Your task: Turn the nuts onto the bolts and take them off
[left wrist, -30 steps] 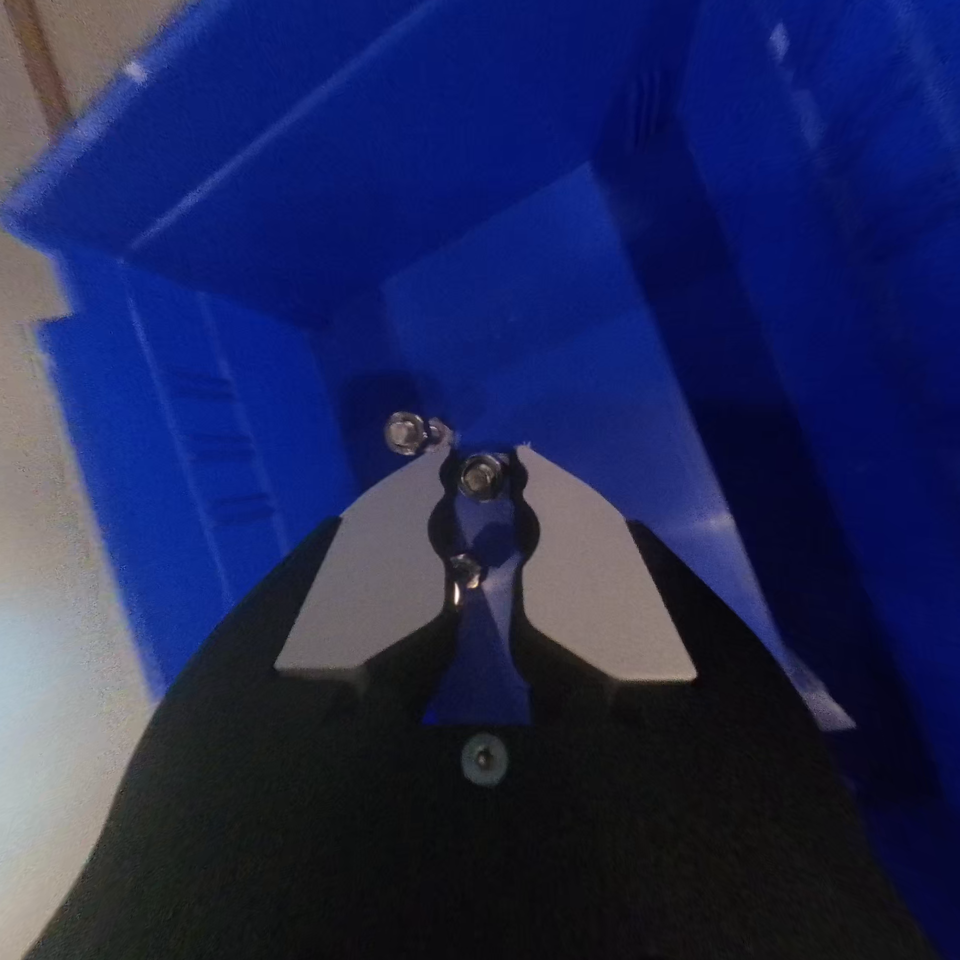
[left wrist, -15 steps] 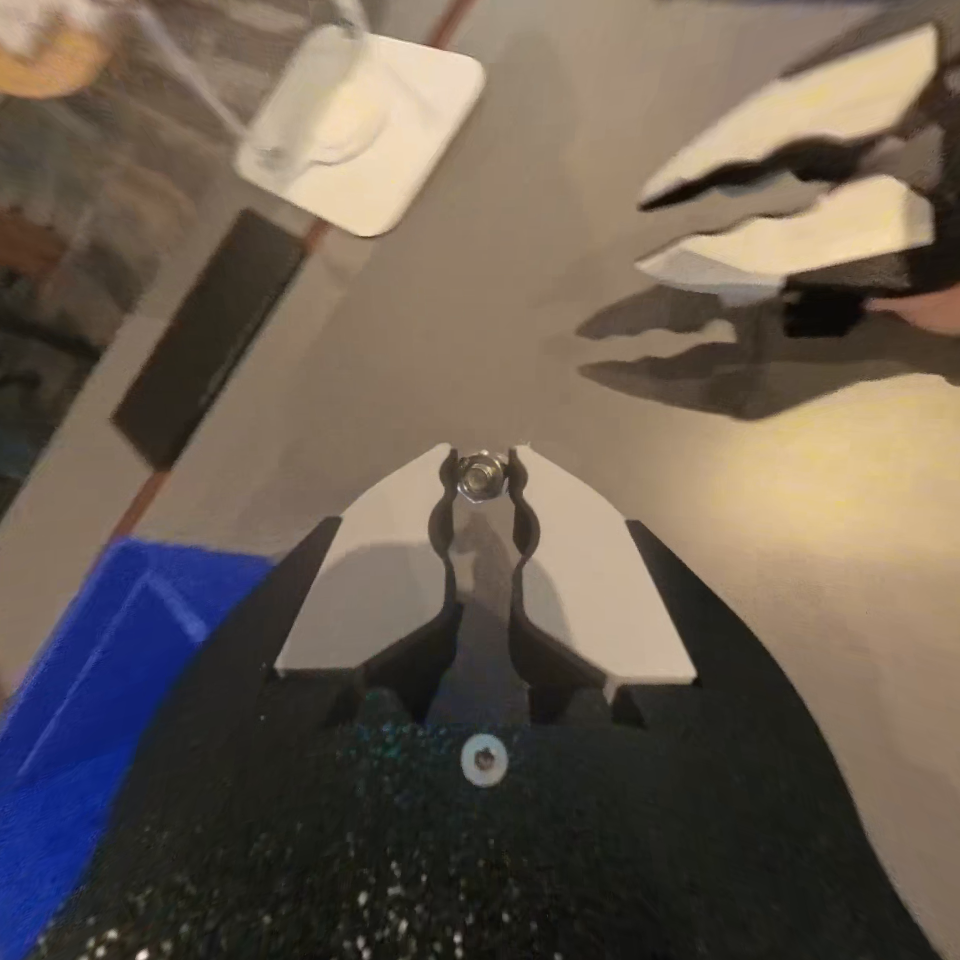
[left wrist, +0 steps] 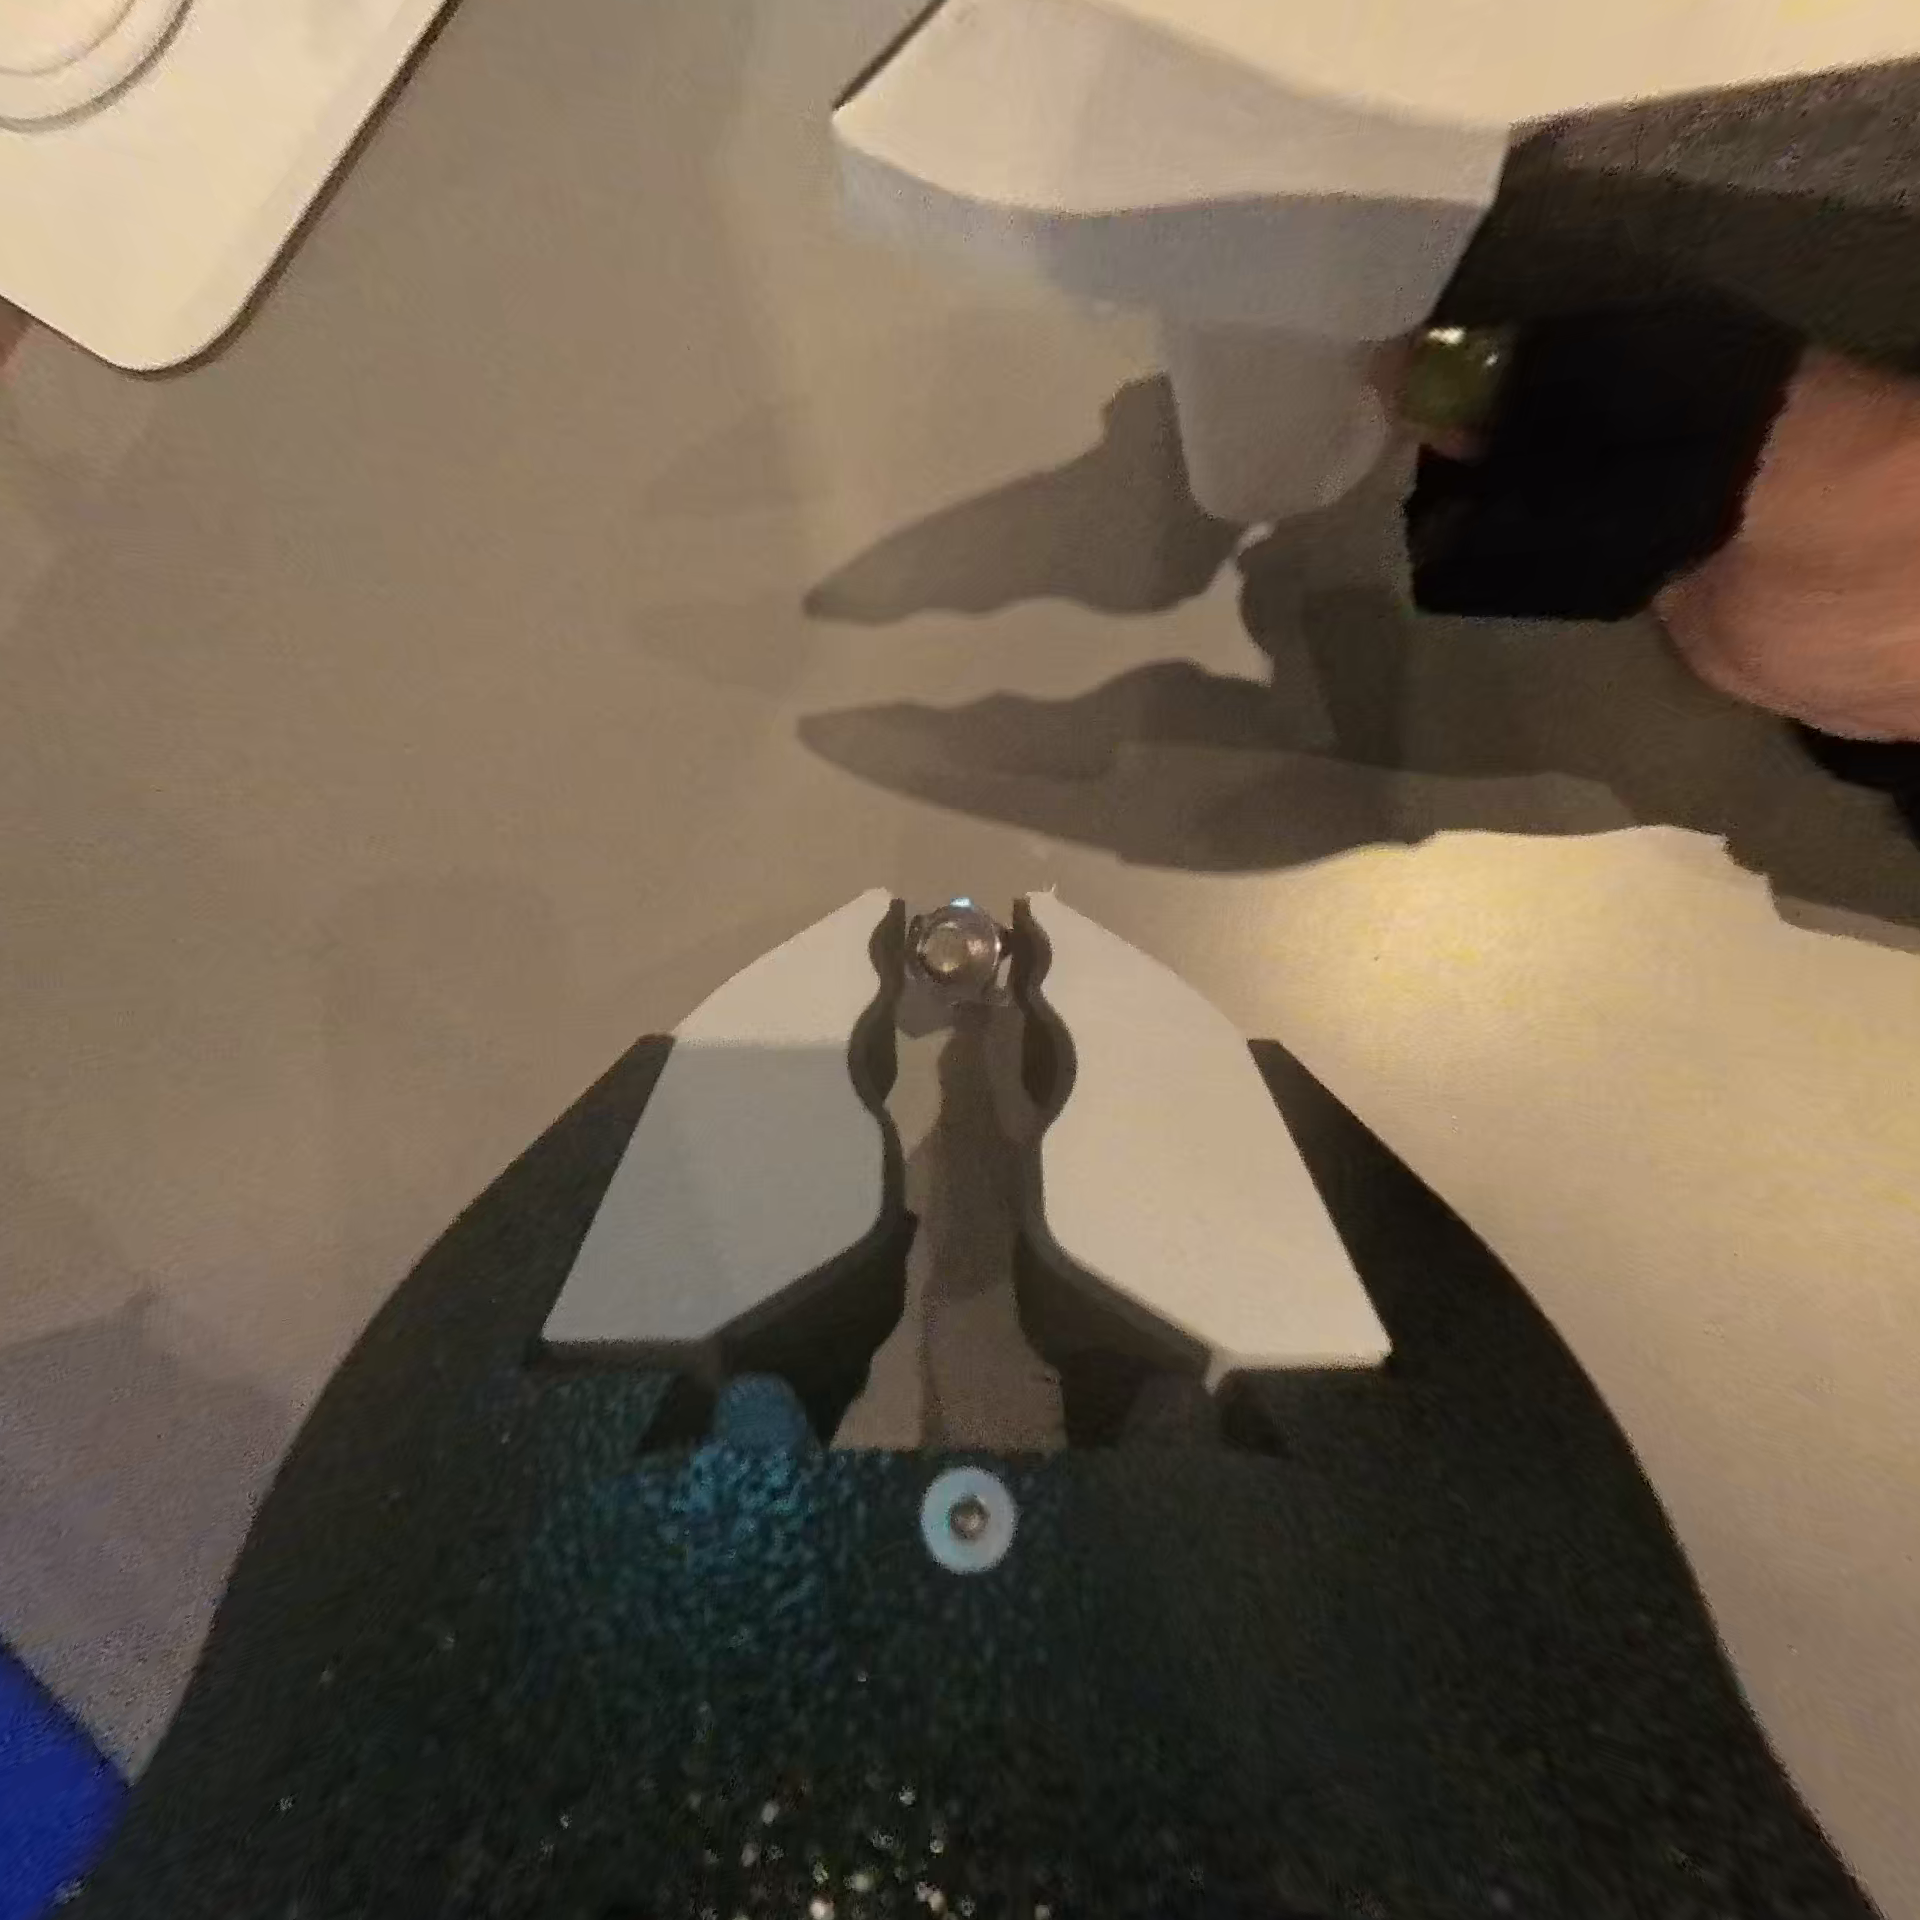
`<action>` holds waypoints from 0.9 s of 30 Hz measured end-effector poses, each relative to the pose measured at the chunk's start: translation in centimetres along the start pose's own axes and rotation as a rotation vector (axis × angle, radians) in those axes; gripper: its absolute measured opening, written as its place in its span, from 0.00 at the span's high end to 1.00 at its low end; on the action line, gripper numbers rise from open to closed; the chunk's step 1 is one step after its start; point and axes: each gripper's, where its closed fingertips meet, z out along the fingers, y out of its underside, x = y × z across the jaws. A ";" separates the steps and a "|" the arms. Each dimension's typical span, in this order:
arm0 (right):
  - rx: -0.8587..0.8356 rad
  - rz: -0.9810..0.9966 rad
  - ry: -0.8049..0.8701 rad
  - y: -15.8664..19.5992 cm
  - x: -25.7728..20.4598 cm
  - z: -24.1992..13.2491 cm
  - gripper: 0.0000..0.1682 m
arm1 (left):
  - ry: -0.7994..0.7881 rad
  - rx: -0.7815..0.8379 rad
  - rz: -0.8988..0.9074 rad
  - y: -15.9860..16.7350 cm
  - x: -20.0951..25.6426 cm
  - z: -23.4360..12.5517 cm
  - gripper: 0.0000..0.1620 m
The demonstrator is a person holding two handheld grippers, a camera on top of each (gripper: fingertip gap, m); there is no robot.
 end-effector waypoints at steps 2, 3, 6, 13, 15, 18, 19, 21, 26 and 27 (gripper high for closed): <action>0.001 0.003 -0.014 0.0 -0.1 0.0 0.86 | -0.008 0.036 -0.030 -0.2 -0.5 -0.4 0.77; 0.001 0.001 -0.023 0.0 -0.3 0.0 0.85 | -0.024 0.053 -0.043 -0.1 -1.1 -0.7 0.71; -0.013 -0.021 -0.106 0.1 -1.6 0.0 0.85 | -0.042 0.159 -0.106 -0.1 -3.0 -2.0 0.60; -0.249 -0.001 -0.488 3.0 -6.8 -0.6 0.81 | 0.080 0.433 -0.211 -0.8 -4.2 -5.0 0.54; -0.280 0.006 -0.481 3.4 -6.9 -0.4 0.81 | 0.039 0.452 -0.215 -0.7 -5.0 -5.3 0.55; -0.353 -0.012 -0.441 3.9 -6.9 0.1 0.83 | -0.031 0.485 -0.253 -0.7 -6.4 -5.8 0.57; -0.401 0.001 -0.410 4.3 -6.8 0.5 0.84 | -0.058 0.490 -0.270 -0.6 -6.8 -5.8 0.58; -0.477 0.040 -0.419 5.3 -7.8 1.1 0.85 | -0.097 0.485 -0.291 -0.3 -7.4 -5.7 0.58; -0.644 0.011 -0.403 8.2 -9.8 1.9 0.81 | -0.179 0.486 -0.321 0.4 -8.8 -5.5 0.58; -0.648 -0.022 -0.389 8.3 -9.9 2.1 0.81 | -0.180 0.491 -0.334 0.4 -9.0 -5.6 0.58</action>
